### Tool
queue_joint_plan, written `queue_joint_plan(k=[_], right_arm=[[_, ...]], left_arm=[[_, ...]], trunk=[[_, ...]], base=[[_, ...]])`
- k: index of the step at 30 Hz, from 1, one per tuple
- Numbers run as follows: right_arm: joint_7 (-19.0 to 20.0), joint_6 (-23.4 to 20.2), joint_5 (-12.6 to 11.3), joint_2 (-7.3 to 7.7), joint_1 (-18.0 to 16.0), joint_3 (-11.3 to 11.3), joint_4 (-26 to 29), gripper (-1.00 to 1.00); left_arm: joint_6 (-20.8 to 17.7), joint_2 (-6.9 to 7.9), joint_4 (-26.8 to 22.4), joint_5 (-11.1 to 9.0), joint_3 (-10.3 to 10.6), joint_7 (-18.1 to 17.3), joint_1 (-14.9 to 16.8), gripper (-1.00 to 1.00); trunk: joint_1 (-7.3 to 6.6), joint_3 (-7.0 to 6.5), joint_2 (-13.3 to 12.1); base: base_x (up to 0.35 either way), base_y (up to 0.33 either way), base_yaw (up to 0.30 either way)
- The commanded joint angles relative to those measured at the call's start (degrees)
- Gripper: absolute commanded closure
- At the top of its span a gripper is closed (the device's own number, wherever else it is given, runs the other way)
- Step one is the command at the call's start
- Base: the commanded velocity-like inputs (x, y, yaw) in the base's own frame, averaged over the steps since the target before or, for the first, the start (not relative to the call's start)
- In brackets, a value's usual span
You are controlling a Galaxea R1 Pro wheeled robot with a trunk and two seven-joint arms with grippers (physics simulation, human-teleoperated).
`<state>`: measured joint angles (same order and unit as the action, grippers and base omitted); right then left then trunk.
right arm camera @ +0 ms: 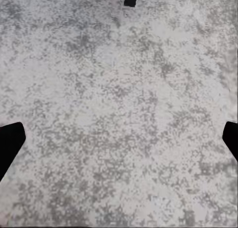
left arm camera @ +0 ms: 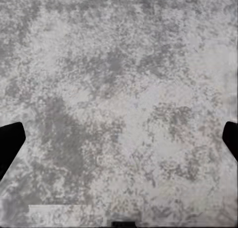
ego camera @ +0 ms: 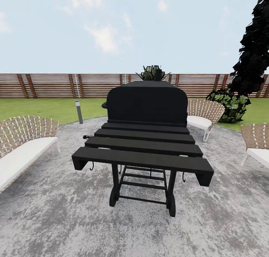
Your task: Pick up the pesticide atomizer in the garden and spray insectifuge to fully cover both potted plants in the garden.
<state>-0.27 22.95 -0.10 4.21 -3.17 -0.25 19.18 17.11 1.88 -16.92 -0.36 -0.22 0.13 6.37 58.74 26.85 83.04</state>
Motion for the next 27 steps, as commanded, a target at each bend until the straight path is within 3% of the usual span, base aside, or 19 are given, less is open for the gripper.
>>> queue_joint_plan(k=[1,5,18,27], right_arm=[[0.13,0.25,-0.03,-0.03,-0.07,-0.01,5.86,-1.0],[0.51,0.25,0.03,-0.25,-0.08,0.24,8.99,-1.0],[0.47,0.19,0.21,-0.5,-0.08,0.36,9.53,-1.0],[0.11,0.16,0.1,-0.43,-0.08,0.01,9.53,-1.0]], left_arm=[[0.12,-0.13,-2.97,-0.12,-0.04,0.06,0.85,-1.0],[0.15,-0.4,-3.72,0.01,0.05,-0.03,3.71,-1.0],[0.29,0.02,-1.5,0.03,0.05,-0.22,3.73,-1.0],[0.37,0.06,-1.45,0.25,0.34,-0.48,3.8,-1.0]], trunk=[[-0.01,0.07,0.04],[-0.01,0.07,0.04],[-0.01,0.07,0.04],[-0.01,0.07,0.04]], base=[[0.0,0.0,0.0],[0.0,0.0,0.0],[0.0,0.0,0.0],[-0.17,0.12,-0.215]])
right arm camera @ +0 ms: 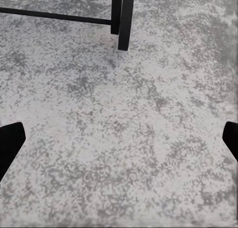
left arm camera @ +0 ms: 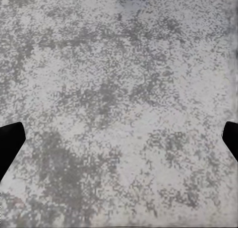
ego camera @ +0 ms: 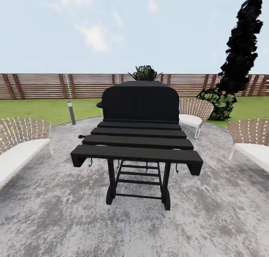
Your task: Pick up the pesticide atomizer in the garden and spray insectifuge to fully cover both potted plants in the garden.
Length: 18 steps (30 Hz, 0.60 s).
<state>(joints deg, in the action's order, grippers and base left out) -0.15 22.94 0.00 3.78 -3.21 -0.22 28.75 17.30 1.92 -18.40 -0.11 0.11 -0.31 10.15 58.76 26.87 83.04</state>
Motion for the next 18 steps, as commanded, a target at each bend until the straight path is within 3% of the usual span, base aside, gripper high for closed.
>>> queue_joint_plan(k=[1,9,18], right_arm=[[-0.02,0.18,0.0,-0.01,-0.04,-0.03,-0.06,-1.0],[-0.11,0.18,0.0,-0.01,-0.04,-0.04,-0.1,-1.0],[-0.11,0.18,0.0,0.0,-0.04,-0.04,-0.1,-1.0]], left_arm=[[0.18,0.0,0.03,0.07,0.06,-0.09,0.03,-1.0],[0.19,-0.08,0.03,0.19,0.15,-0.29,0.04,-1.0],[1.39,-0.06,0.08,0.25,0.16,-0.3,0.04,-1.0]], trunk=[[-0.03,0.06,0.04],[-0.03,0.06,0.04],[-0.03,0.06,0.04]], base=[[-0.257,0.214,-0.265],[-0.209,0.253,-0.266],[-0.09,0.314,-0.267]])
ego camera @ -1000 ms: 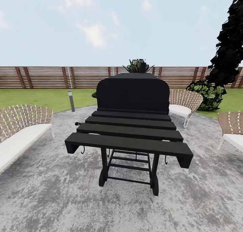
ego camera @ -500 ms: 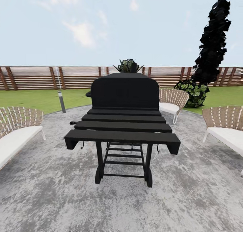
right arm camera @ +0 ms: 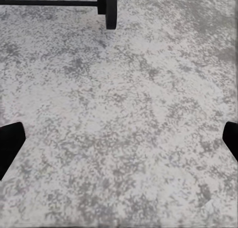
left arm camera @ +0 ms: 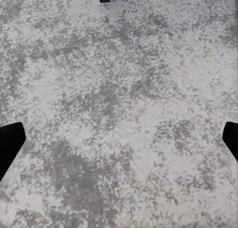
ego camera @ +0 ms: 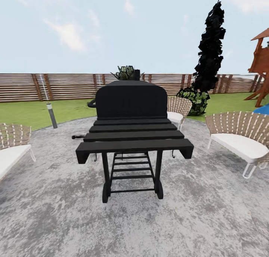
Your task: Pick up the pesticide atomizer in the garden and spray insectifuge to fully cover both potted plants in the garden.
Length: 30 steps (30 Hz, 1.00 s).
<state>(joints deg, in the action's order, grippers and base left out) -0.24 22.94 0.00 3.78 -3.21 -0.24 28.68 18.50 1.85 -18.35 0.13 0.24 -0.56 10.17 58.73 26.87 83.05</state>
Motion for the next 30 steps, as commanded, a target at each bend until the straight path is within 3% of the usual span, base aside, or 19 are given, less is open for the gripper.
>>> queue_joint_plan(k=[1,23,30], right_arm=[[-0.02,0.18,0.0,-0.01,-0.04,-0.02,-0.05,-1.0],[-0.02,0.18,0.0,-0.01,-0.04,-0.02,-0.05,-1.0],[-0.02,0.18,0.0,-0.01,-0.04,-0.02,-0.08,-1.0]], left_arm=[[0.42,0.01,0.06,0.02,0.02,-0.06,0.02,-1.0],[0.75,0.0,0.24,0.1,0.11,-0.06,0.54,-1.0],[0.75,0.0,0.25,0.13,0.11,-0.06,0.55,-1.0]], trunk=[[-0.01,0.06,0.03],[-0.01,0.06,0.03],[-0.01,0.06,0.03]], base=[[-0.019,0.331,-0.267],[-0.001,0.335,-0.267],[0.0,0.126,-0.267]])
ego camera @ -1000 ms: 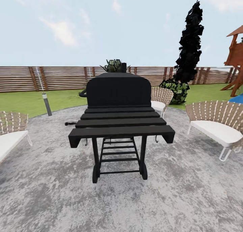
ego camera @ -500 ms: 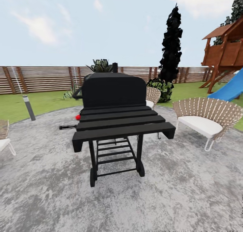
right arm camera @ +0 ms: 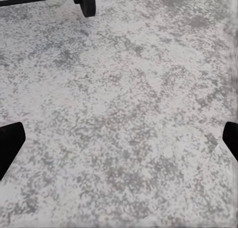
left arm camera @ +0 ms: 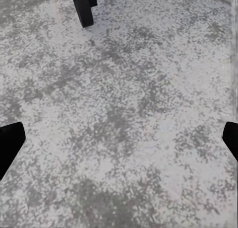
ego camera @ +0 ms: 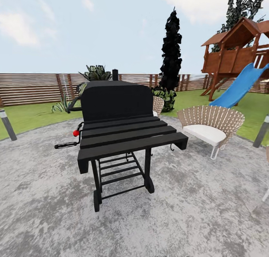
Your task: Pick up the pesticide atomizer in the garden and spray insectifuge to fully cover both potted plants in the garden.
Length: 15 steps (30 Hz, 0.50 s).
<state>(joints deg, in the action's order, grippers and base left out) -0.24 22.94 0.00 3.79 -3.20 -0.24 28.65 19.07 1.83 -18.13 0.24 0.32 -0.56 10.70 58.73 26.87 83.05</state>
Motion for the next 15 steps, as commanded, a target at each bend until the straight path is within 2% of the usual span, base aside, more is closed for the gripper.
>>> queue_joint_plan(k=[1,15], right_arm=[[0.01,0.18,0.0,-0.01,-0.05,-0.02,-0.05,-1.0],[0.0,0.18,0.0,-0.01,-0.05,-0.02,-0.09,-1.0]], left_arm=[[0.18,0.02,0.02,0.02,0.03,-0.06,0.02,-1.0],[0.18,0.02,0.02,0.02,0.03,-0.06,0.02,-1.0]], trunk=[[0.0,0.06,0.03],[0.0,0.06,0.03]], base=[[0.0,0.019,-0.267],[0.0,0.002,-0.267]])
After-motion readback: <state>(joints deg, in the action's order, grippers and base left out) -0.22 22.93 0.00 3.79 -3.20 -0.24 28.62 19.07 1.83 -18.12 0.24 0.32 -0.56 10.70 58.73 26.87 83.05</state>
